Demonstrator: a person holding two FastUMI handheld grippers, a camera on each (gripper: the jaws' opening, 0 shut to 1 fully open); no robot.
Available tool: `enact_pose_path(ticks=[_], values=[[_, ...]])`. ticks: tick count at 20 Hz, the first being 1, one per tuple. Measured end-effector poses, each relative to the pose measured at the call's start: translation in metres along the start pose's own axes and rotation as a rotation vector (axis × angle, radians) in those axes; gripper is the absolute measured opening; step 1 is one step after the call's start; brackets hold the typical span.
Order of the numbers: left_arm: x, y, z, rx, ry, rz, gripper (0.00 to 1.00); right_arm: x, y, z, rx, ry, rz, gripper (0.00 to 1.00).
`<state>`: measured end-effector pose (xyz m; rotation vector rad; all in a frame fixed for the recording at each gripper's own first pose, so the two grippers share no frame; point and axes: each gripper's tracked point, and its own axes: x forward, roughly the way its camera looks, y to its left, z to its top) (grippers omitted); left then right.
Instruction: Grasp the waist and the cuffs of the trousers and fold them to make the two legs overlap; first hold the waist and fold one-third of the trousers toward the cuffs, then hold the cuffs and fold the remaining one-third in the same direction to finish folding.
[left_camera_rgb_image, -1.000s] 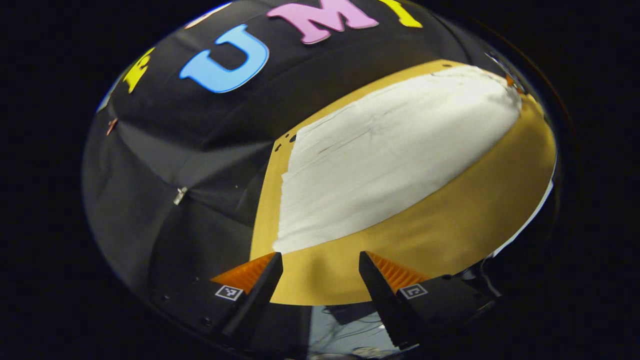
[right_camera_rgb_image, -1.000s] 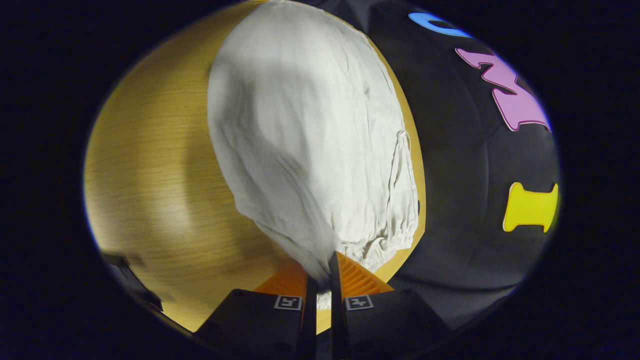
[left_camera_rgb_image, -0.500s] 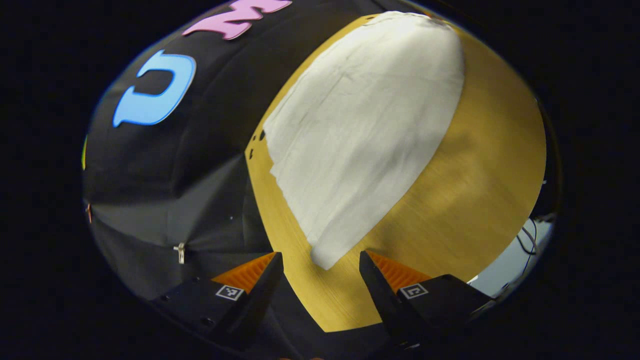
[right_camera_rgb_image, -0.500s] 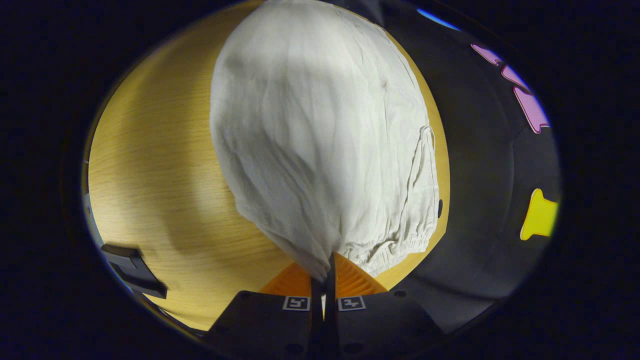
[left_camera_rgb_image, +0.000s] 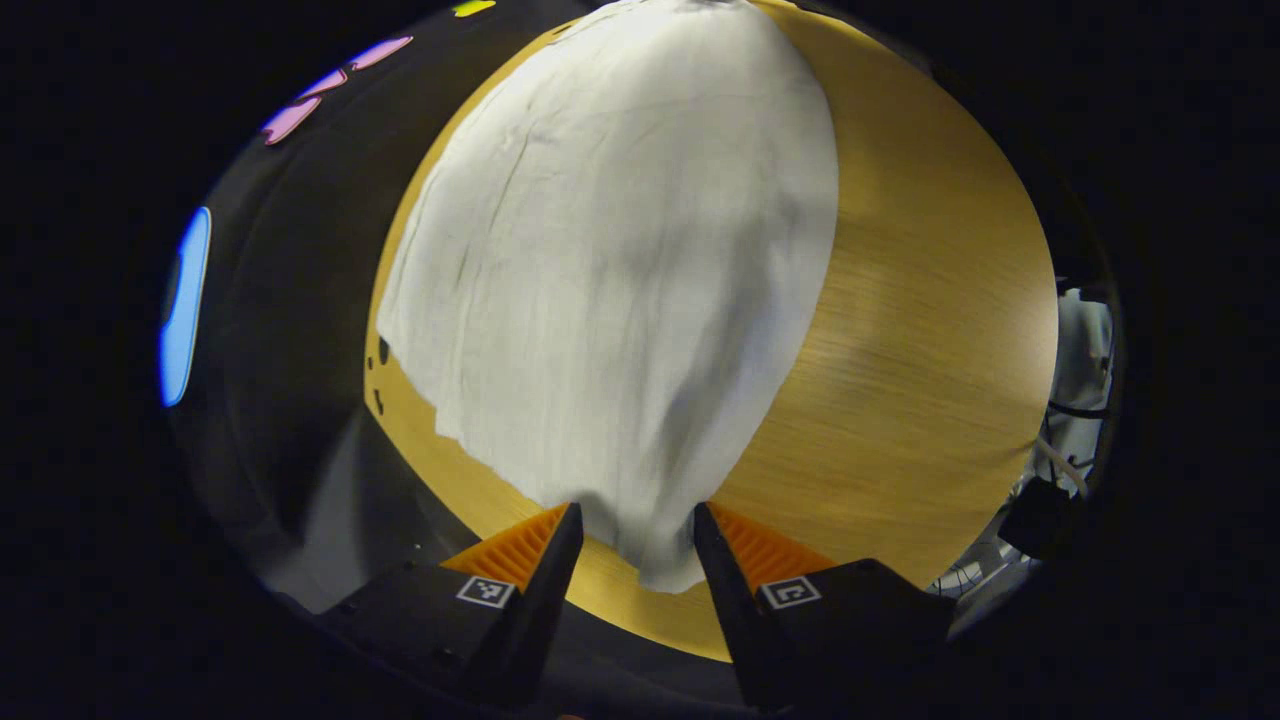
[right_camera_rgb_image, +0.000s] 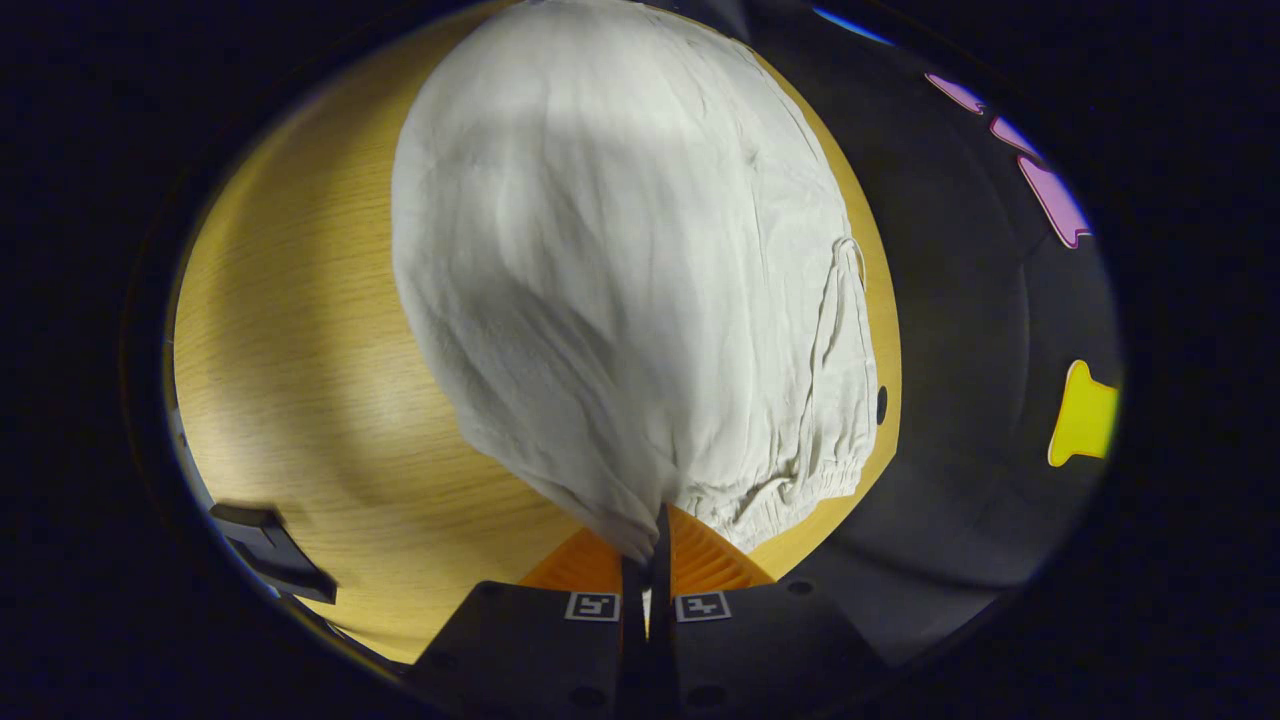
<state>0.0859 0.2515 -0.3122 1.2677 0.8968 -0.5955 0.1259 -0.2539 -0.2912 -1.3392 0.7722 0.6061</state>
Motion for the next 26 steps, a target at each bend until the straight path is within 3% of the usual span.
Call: enact_pose_path(ticks=[4,5,11,15,18,20,21,26], values=[[0.013,0.007,0.008,0.005,0.015,-0.046,0.51,0.0,0.0,0.001,-0.001,0.0,-0.003,0.05],[0.012,0.006,0.008,0.004,0.017,-0.053,0.34,-0.001,0.0,0.001,-0.001,-0.003,-0.003,0.05],[0.012,0.002,0.006,-0.053,0.048,-0.029,0.11,-0.001,0.0,0.001,-0.005,-0.002,-0.009,0.05],[0.01,0.002,0.01,-0.12,0.045,0.007,0.06,-0.002,-0.005,-0.002,0.015,0.005,-0.027,0.05],[-0.004,0.011,0.019,-0.183,0.007,0.084,0.06,-0.014,-0.02,-0.005,0.094,-0.005,-0.1,0.05],[-0.021,0.028,0.02,-0.212,0.005,0.161,0.06,-0.022,-0.038,-0.006,0.165,-0.01,-0.144,0.0],[-0.027,0.039,0.021,-0.211,0.002,0.209,0.06,-0.024,-0.049,-0.004,0.198,-0.019,-0.166,0.05],[-0.045,0.112,0.041,-0.325,-0.041,0.378,0.06,-0.032,-0.113,0.005,0.323,-0.055,-0.292,0.05]])
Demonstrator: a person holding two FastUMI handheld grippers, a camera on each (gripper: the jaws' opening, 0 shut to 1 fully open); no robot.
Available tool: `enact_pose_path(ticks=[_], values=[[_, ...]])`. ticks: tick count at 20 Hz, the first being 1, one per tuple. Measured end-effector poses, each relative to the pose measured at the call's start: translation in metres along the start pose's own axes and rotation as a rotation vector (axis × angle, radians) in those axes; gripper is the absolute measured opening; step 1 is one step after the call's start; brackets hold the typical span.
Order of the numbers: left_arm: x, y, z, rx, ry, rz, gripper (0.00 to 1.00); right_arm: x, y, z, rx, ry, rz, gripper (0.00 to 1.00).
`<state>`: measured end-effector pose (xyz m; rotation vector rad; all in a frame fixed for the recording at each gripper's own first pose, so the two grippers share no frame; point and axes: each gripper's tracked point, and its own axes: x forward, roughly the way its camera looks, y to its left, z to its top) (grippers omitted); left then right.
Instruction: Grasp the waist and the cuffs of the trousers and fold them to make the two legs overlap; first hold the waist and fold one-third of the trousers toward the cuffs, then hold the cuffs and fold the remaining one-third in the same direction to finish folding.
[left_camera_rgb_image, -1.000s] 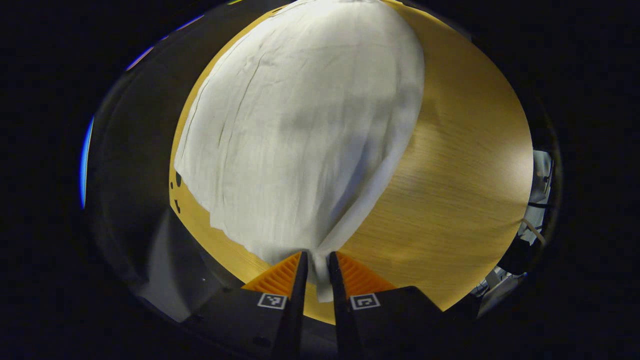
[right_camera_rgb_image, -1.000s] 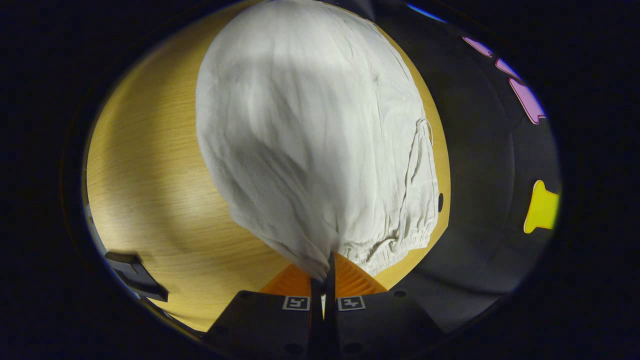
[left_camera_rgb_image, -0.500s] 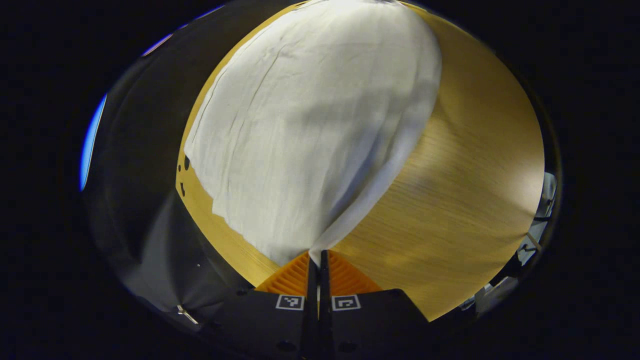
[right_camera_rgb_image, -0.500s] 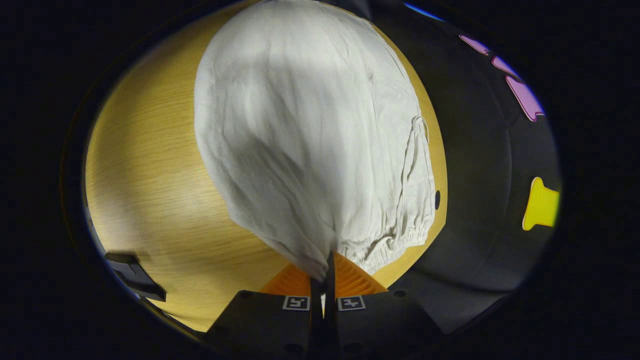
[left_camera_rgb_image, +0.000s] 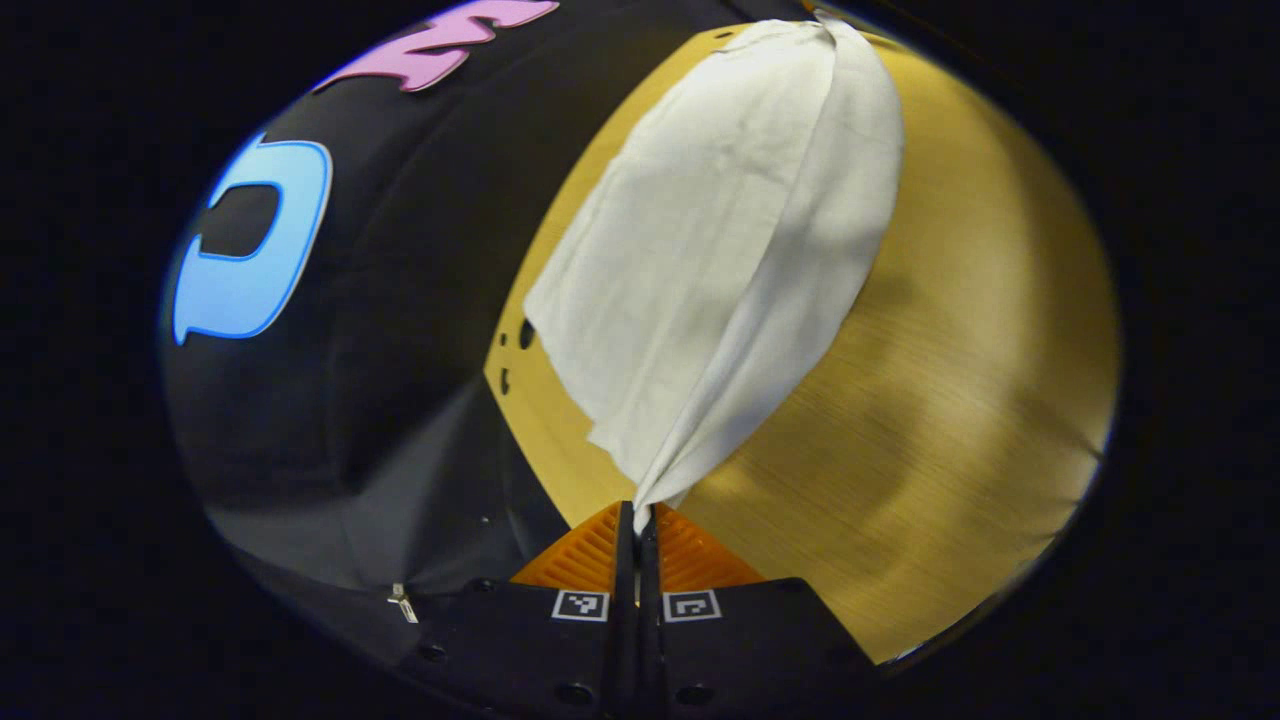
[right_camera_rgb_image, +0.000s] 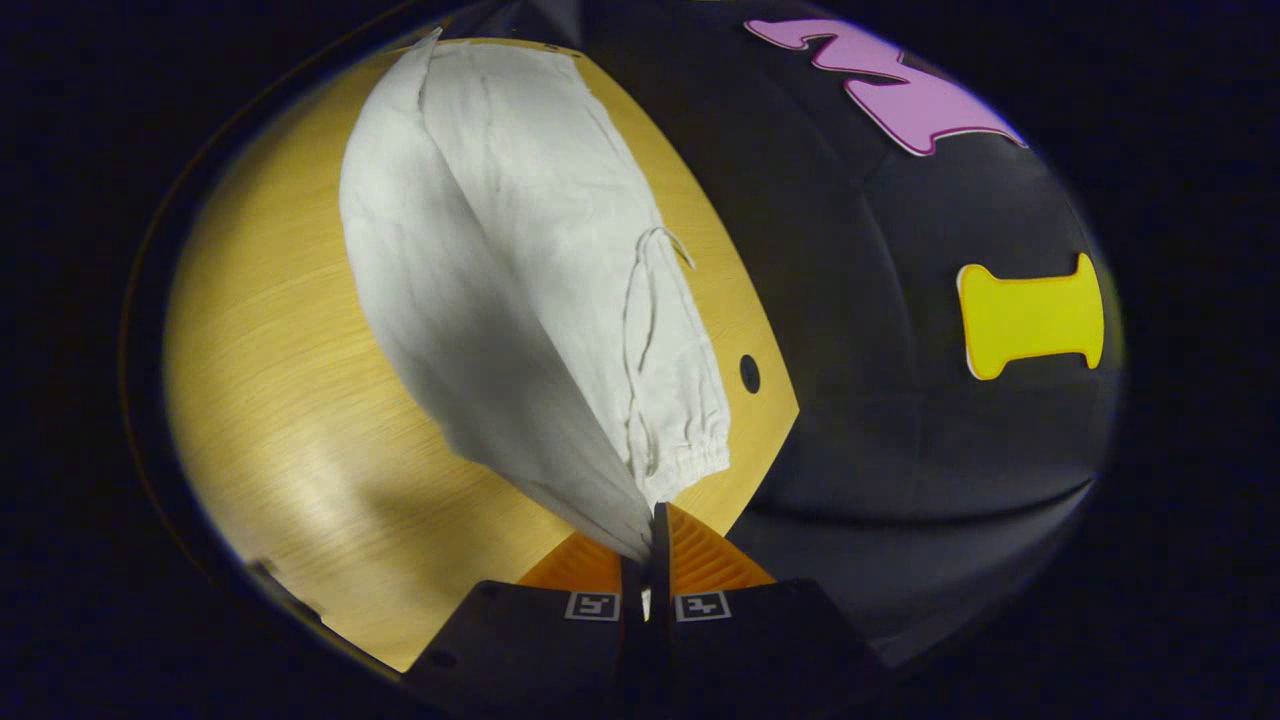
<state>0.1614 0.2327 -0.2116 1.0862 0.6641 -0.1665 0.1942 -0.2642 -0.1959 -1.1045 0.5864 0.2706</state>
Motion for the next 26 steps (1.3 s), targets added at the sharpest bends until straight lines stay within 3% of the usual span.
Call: enact_pose_path(ticks=[2,3,11,14,17,18,19,21,23,24,25,26], values=[[0.006,0.025,0.019,-0.051,-0.022,0.04,0.06,0.007,-0.018,0.009,0.08,-0.004,-0.019,0.1],[0.012,0.036,0.028,-0.083,-0.033,0.053,0.06,0.01,-0.025,0.016,0.131,-0.008,-0.024,0.05],[0.07,0.103,0.111,-0.309,-0.128,0.094,0.05,0.054,-0.088,0.051,0.592,-0.037,-0.135,0.05],[0.1,0.121,0.137,-0.403,-0.146,0.106,0.06,0.08,-0.101,0.058,0.686,-0.03,-0.154,0.05],[0.141,0.137,0.156,-0.445,-0.158,0.116,0.05,0.11,-0.104,0.065,0.806,-0.038,-0.143,0.05],[0.152,0.136,0.16,-0.441,-0.151,0.112,0.08,0.121,-0.103,0.063,0.829,-0.03,-0.135,0.1],[0.166,0.133,0.162,-0.437,-0.145,0.106,0.05,0.131,-0.099,0.059,0.849,-0.02,-0.125,0.05],[0.18,0.123,0.168,-0.456,-0.157,0.104,0.05,0.132,-0.092,0.056,0.89,0.0,-0.103,0.06],[0.184,0.117,0.175,-0.531,-0.185,0.111,0.05,0.134,-0.1,0.054,0.96,-0.006,-0.109,0.12],[0.183,0.11,0.177,-0.573,-0.195,0.101,0.06,0.136,-0.1,0.053,1.003,-0.009,-0.111,0.26],[0.181,0.109,0.174,-0.601,-0.192,0.118,0.11,0.136,-0.104,0.048,1.042,0.006,-0.131,0.33],[0.176,0.11,0.172,-0.628,-0.192,0.147,0.15,0.137,-0.103,0.046,1.076,0.009,-0.128,0.53]])
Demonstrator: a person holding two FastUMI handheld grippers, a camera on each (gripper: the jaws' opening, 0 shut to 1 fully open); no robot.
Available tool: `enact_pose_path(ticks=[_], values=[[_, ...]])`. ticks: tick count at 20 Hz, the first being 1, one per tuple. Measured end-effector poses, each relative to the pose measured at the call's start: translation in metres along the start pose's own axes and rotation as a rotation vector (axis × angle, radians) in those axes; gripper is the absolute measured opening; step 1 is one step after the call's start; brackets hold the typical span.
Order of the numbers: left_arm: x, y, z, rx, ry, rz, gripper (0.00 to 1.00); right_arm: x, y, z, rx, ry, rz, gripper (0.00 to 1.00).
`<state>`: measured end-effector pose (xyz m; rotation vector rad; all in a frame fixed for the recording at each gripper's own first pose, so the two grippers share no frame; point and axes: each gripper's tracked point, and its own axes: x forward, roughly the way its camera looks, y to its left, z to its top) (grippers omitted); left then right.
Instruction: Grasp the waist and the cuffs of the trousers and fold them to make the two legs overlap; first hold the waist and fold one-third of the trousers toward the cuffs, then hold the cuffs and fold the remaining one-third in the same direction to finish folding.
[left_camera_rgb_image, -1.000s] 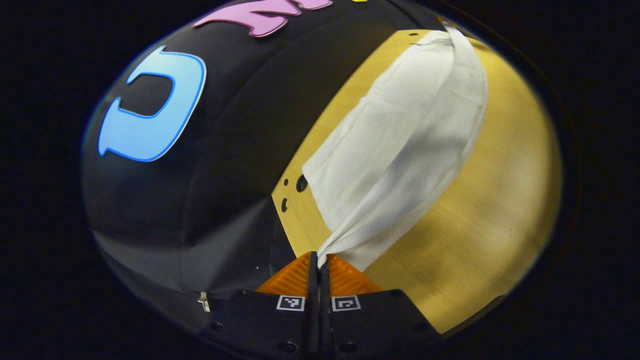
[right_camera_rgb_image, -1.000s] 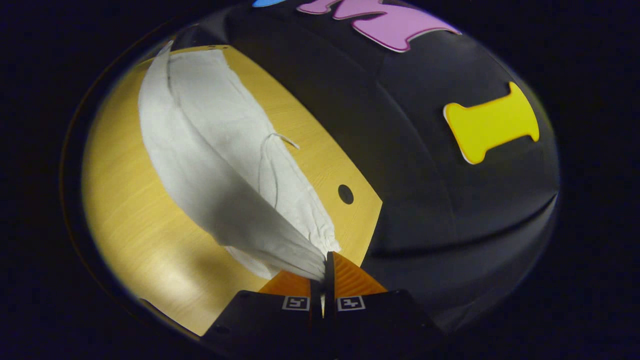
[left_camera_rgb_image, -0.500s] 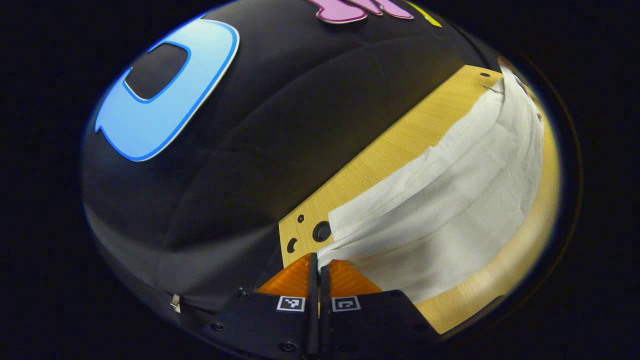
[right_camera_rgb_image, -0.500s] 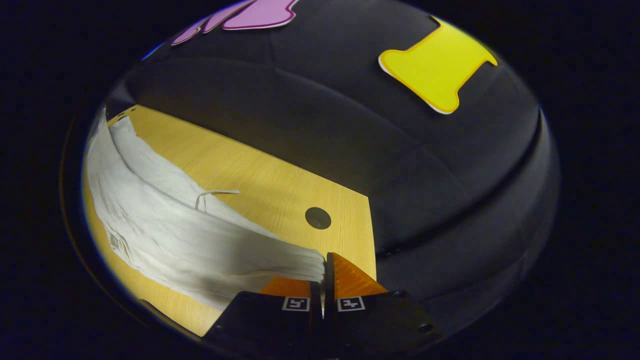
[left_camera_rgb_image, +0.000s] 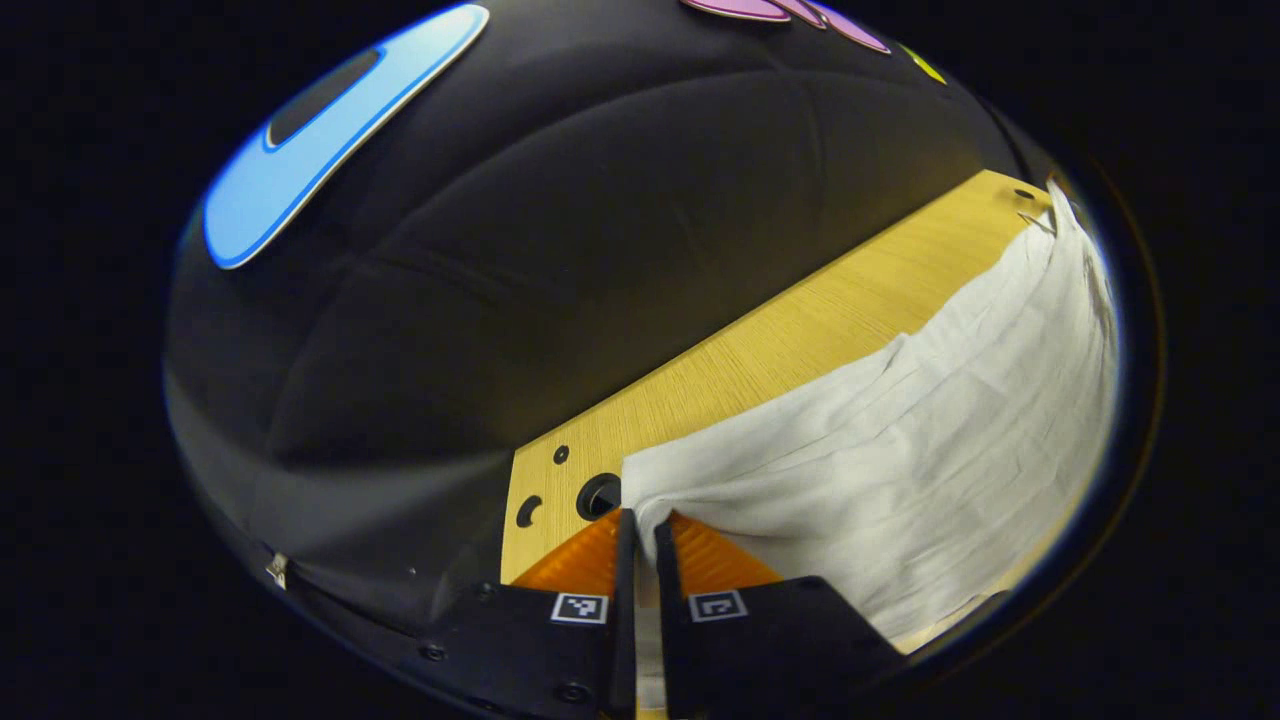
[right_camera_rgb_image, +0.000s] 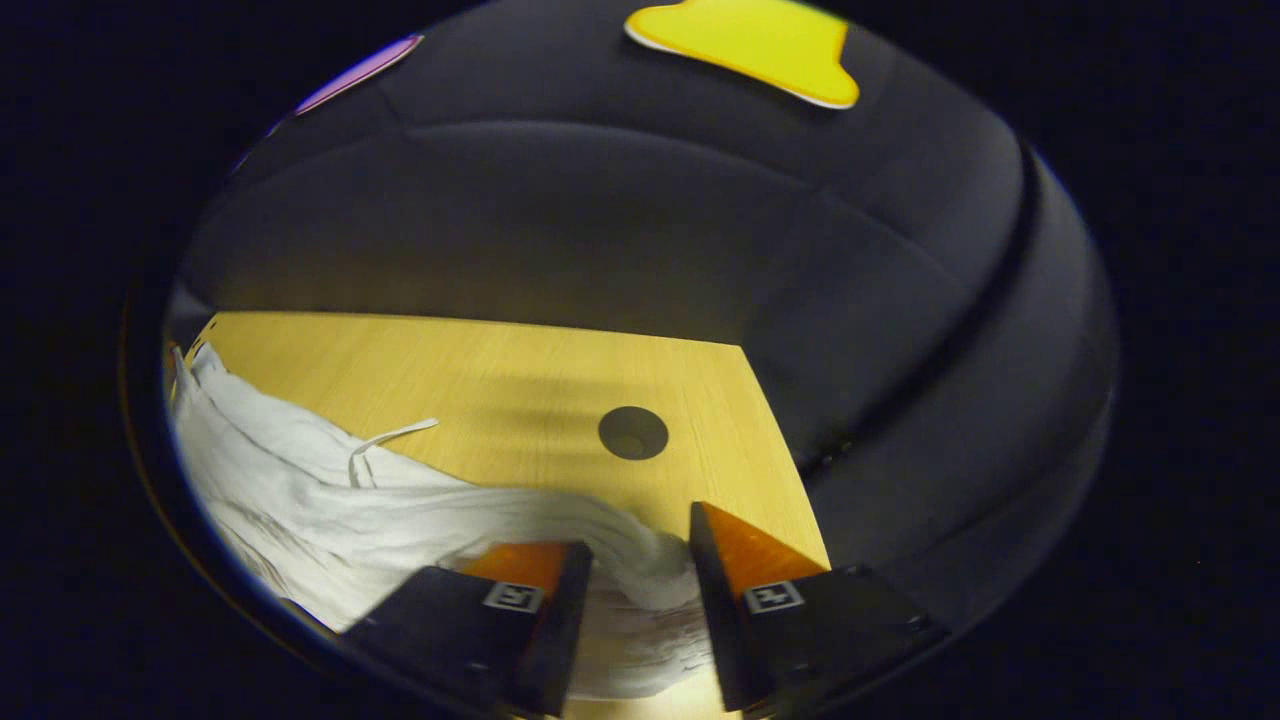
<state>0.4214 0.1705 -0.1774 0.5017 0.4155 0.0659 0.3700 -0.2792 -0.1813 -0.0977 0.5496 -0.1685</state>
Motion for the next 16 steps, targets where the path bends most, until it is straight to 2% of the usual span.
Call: enact_pose_path(ticks=[1,2,4,6,7,9,11,13,16], values=[[-0.005,0.002,0.003,-0.035,-0.019,0.015,0.23,-0.004,-0.003,0.001,0.029,0.002,-0.001,0.73],[-0.01,0.003,0.008,-0.084,-0.043,0.02,0.24,-0.009,-0.007,0.0,0.054,0.002,-0.006,0.85],[-0.026,0.001,0.023,-0.178,-0.095,0.03,0.54,-0.021,-0.013,-0.002,0.121,-0.022,-0.009,0.96],[-0.05,0.002,0.033,-0.261,-0.132,0.026,0.84,-0.027,-0.018,-0.005,0.196,-0.047,-0.026,0.99],[-0.052,0.001,0.035,-0.304,-0.148,0.016,0.9,-0.028,-0.02,-0.007,0.237,-0.056,-0.033,0.99],[-0.073,0.003,0.044,-0.371,-0.181,0.019,0.96,-0.022,-0.025,-0.016,0.307,-0.075,-0.046,0.99],[-0.089,0.006,0.052,-0.396,-0.204,0.022,0.96,-0.019,-0.022,-0.021,0.352,-0.057,-0.035,0.99],[-0.107,0.011,0.061,-0.38,-0.231,0.033,0.96,-0.02,-0.023,-0.024,0.35,-0.026,-0.031,1.0],[-0.133,0.003,0.075,-0.384,-0.255,0.007,0.96,-0.026,-0.028,-0.047,0.303,0.048,-0.07,1.0]])
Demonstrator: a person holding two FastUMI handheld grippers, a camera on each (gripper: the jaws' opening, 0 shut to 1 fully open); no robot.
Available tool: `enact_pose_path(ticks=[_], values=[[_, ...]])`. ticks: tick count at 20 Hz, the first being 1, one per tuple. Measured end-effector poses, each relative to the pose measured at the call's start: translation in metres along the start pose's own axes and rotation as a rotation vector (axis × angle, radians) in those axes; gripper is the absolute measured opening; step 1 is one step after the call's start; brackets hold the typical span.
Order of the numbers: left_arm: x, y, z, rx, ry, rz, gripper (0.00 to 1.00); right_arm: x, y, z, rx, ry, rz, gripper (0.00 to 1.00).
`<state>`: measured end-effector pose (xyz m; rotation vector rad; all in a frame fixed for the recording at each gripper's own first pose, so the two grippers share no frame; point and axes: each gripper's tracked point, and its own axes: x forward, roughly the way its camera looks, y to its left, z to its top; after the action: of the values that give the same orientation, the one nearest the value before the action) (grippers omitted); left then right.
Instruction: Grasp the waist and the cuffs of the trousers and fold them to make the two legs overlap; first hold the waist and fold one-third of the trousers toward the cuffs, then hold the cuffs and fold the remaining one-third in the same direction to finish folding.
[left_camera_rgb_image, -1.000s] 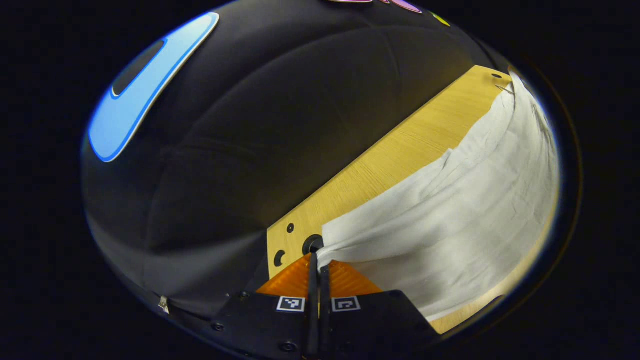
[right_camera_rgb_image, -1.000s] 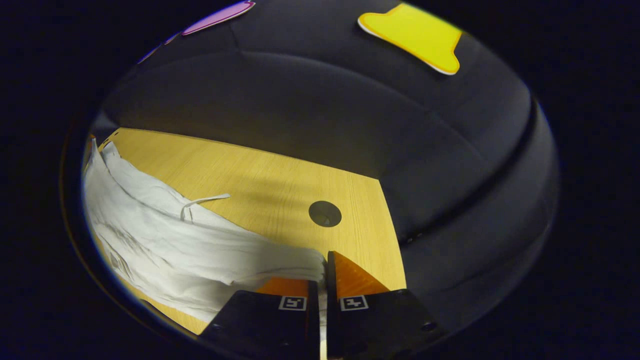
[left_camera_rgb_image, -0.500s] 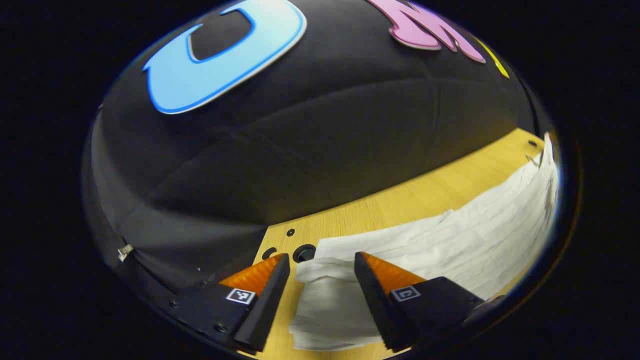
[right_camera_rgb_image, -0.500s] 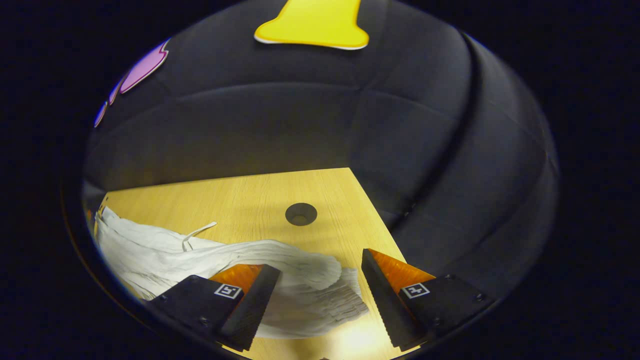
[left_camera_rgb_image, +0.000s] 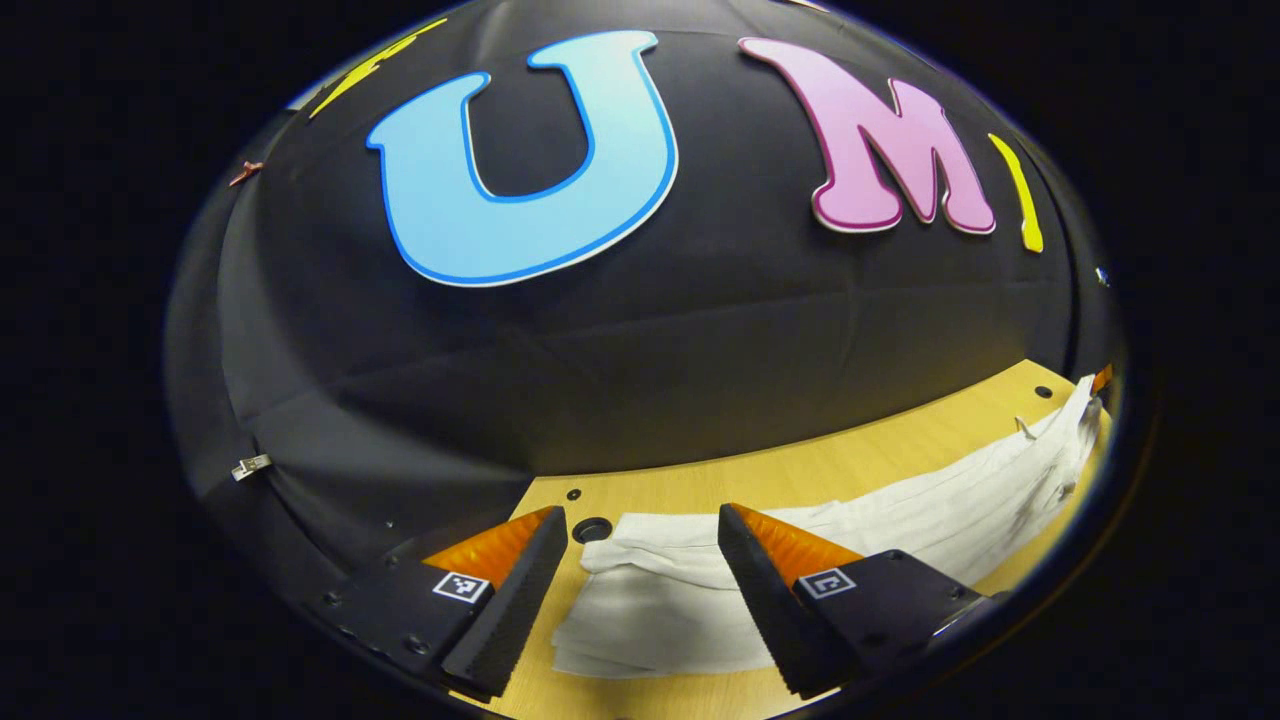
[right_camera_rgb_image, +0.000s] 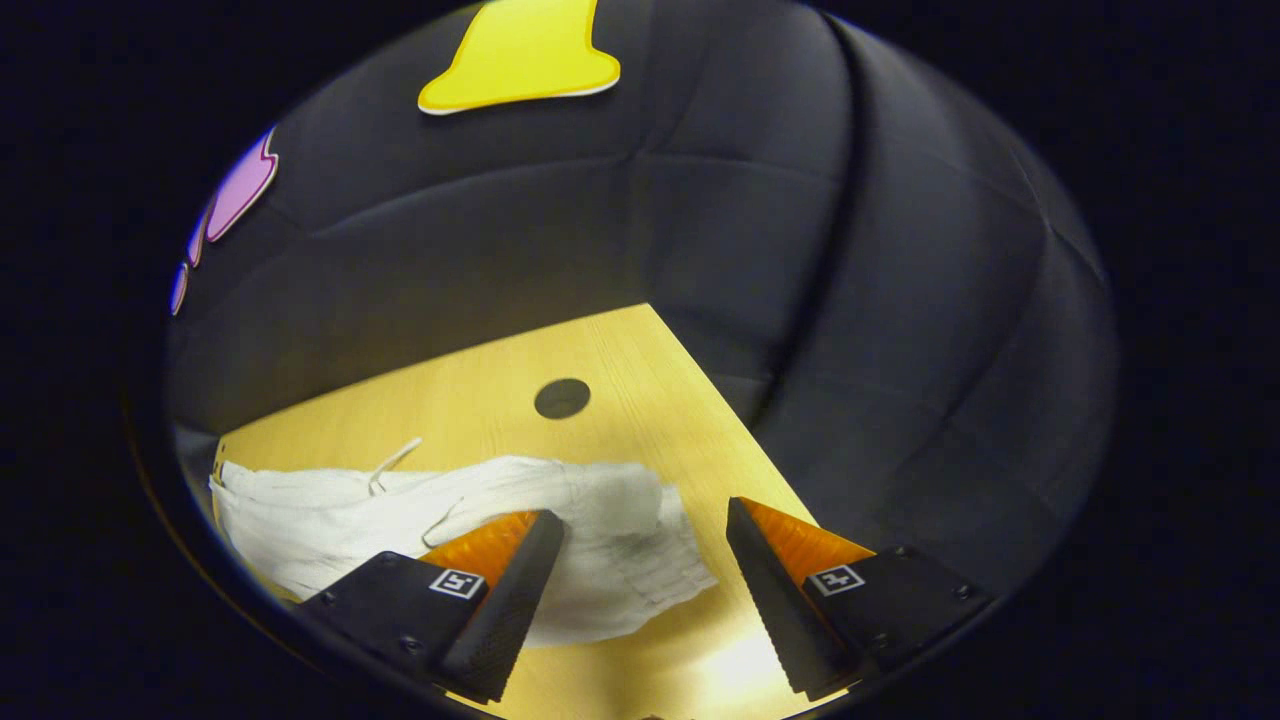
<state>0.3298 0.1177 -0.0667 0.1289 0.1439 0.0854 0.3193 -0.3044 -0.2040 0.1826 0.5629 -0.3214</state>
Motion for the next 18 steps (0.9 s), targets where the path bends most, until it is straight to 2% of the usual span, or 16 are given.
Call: enact_pose_path(ticks=[2,6,8,15,16,17,18], values=[[-0.01,-0.01,0.007,-0.005,-0.016,-0.015,0.96,0.002,-0.008,-0.008,0.028,-0.006,-0.027,1.0],[-0.029,-0.033,0.013,-0.064,-0.032,-0.056,0.96,0.012,-0.012,-0.019,0.221,0.017,-0.021,0.99],[-0.039,-0.042,0.013,-0.09,-0.032,-0.064,0.96,0.017,-0.012,-0.028,0.268,0.035,-0.026,0.99],[-0.053,-0.072,0.01,-0.093,-0.024,-0.082,0.96,0.026,0.0,-0.039,0.156,-0.004,-0.066,0.97],[-0.056,-0.077,0.011,-0.107,-0.023,-0.086,0.96,0.026,0.001,-0.038,0.141,-0.011,-0.084,0.82],[-0.058,-0.08,0.01,-0.12,-0.021,-0.088,0.96,0.027,0.006,-0.038,0.137,-0.015,-0.078,0.8],[-0.061,-0.083,0.008,-0.129,-0.015,-0.084,0.96,0.029,0.013,-0.041,0.145,-0.01,-0.068,0.7]])
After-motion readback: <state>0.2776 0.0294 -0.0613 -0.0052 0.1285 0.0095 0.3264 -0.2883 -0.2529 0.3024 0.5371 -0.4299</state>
